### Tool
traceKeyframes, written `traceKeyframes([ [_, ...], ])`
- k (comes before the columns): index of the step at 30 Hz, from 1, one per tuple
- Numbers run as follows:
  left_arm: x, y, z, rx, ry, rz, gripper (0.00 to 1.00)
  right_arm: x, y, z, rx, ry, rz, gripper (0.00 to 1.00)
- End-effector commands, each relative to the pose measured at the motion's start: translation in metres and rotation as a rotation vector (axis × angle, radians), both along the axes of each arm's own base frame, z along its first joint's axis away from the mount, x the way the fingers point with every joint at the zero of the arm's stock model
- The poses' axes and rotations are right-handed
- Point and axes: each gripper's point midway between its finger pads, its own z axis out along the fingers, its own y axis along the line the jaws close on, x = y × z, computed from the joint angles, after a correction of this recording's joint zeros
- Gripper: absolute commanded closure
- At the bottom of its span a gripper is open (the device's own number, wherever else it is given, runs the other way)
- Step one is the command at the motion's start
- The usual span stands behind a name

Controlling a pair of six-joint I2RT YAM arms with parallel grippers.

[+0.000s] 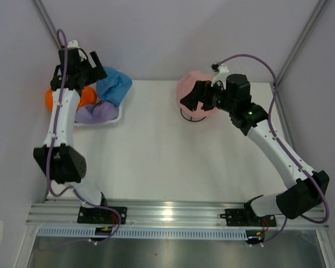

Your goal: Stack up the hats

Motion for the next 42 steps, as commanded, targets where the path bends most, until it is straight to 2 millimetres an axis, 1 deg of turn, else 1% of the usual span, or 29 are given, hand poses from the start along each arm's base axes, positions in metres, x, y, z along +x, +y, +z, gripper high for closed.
traceKeyframes([
  [1,0.047,0.003,0.028,0.029,-0.046,-0.042,0.05,0.007,-0.002,-0.005,-0.086,-0.02,-0.055,0.0],
  [2,0.066,0.004,-0.006,0.022,0.03,-0.046,0.06,0.01,-0.003,-0.009,-0.092,-0.012,-0.072,0.01],
  [3,0.077,0.003,0.003,0.02,0.003,-0.049,0.07,0.012,-0.001,-0.018,-0.097,0.009,-0.071,0.0],
  [4,0.086,-0.001,0.007,0.011,-0.017,-0.069,0.07,0.013,0.0,-0.02,-0.095,0.014,-0.066,0.0],
  [5,0.094,-0.002,0.001,0.0,-0.01,-0.069,0.07,0.015,0.001,-0.022,-0.099,0.018,-0.064,0.0],
  [6,0.105,-0.004,-0.013,-0.003,0.005,-0.076,0.07,0.016,0.001,-0.025,-0.103,0.024,-0.063,0.0],
  [8,0.116,-0.008,-0.018,0.005,-0.01,-0.092,0.08,0.022,0.0,-0.032,-0.131,0.031,-0.075,0.0],
  [9,0.122,-0.012,-0.027,0.017,-0.007,-0.113,0.08,0.026,-0.002,-0.036,-0.155,0.034,-0.087,0.0],
  [12,0.132,-0.018,-0.05,0.033,0.027,-0.131,0.08,0.031,-0.005,-0.042,-0.184,0.04,-0.099,0.01],
  [15,0.137,-0.025,-0.065,0.05,0.053,-0.145,0.08,0.035,-0.002,-0.052,-0.203,0.06,-0.098,0.0],
  [16,0.139,-0.025,-0.076,0.053,0.072,-0.148,0.09,0.037,-0.003,-0.054,-0.204,0.065,-0.1,0.0],
  [19,0.144,-0.028,-0.091,0.086,0.096,-0.147,0.17,0.039,0.002,-0.06,-0.2,0.083,-0.09,0.0],
  [20,0.145,-0.025,-0.097,0.098,0.108,-0.14,0.29,0.04,0.002,-0.063,-0.202,0.088,-0.09,0.0],
  [22,0.147,-0.014,-0.098,0.135,0.117,-0.098,0.38,0.042,0.003,-0.062,-0.205,0.085,-0.09,0.01],
  [23,0.147,-0.013,-0.102,0.14,0.124,-0.091,0.49,0.043,0.003,-0.061,-0.207,0.083,-0.093,0.0],
  [25,0.148,-0.006,-0.1,0.162,0.12,-0.06,0.58,0.044,0.001,-0.06,-0.211,0.077,-0.1,0.0],
  [26,0.148,-0.005,-0.097,0.169,0.115,-0.053,0.67,0.044,0.0,-0.06,-0.215,0.075,-0.103,0.0],
  [27,0.149,-0.003,-0.093,0.175,0.105,-0.043,0.7,0.043,0.0,-0.059,-0.215,0.073,-0.103,0.0],
  [28,0.148,0.0,-0.091,0.186,0.104,-0.03,0.84,0.044,-0.002,-0.058,-0.216,0.071,-0.111,0.0],
  [30,0.147,0.002,-0.074,0.195,0.074,-0.021,0.97,0.043,-0.003,-0.059,-0.22,0.075,-0.118,0.0],
  [32,0.142,0.003,-0.057,0.202,0.048,-0.022,0.99,0.045,-0.005,-0.059,-0.221,0.077,-0.136,0.0],
  [33,0.137,0.001,-0.035,0.205,0.008,-0.024,0.99,0.045,-0.006,-0.058,-0.218,0.077,-0.141,0.0],
  [35,0.128,-0.001,-0.008,0.214,-0.036,-0.041,0.99,0.046,-0.008,-0.055,-0.196,0.085,-0.16,0.01],
  [36,0.116,-0.002,0.022,0.214,-0.088,-0.047,0.99,0.047,-0.009,-0.052,-0.185,0.086,-0.172,0.0],
  [37,0.109,-0.005,0.037,0.218,-0.113,-0.064,0.99,0.048,-0.013,-0.047,-0.17,0.084,-0.192,0.0],
  [39,0.093,-0.035,0.066,0.207,-0.171,-0.149,0.99,0.053,-0.027,-0.041,-0.126,0.103,-0.26,0.0],
  [40,0.077,-0.042,0.091,0.221,-0.213,-0.172,0.99,0.055,-0.036,-0.037,-0.103,0.104,-0.288,0.0],
  [41,0.068,-0.049,0.102,0.235,-0.232,-0.191,0.99,0.051,-0.045,-0.028,-0.068,0.097,-0.305,0.0],
  [42,0.059,-0.064,0.113,0.265,-0.252,-0.225,0.99,0.057,-0.062,-0.019,-0.005,0.099,-0.346,0.0],
])
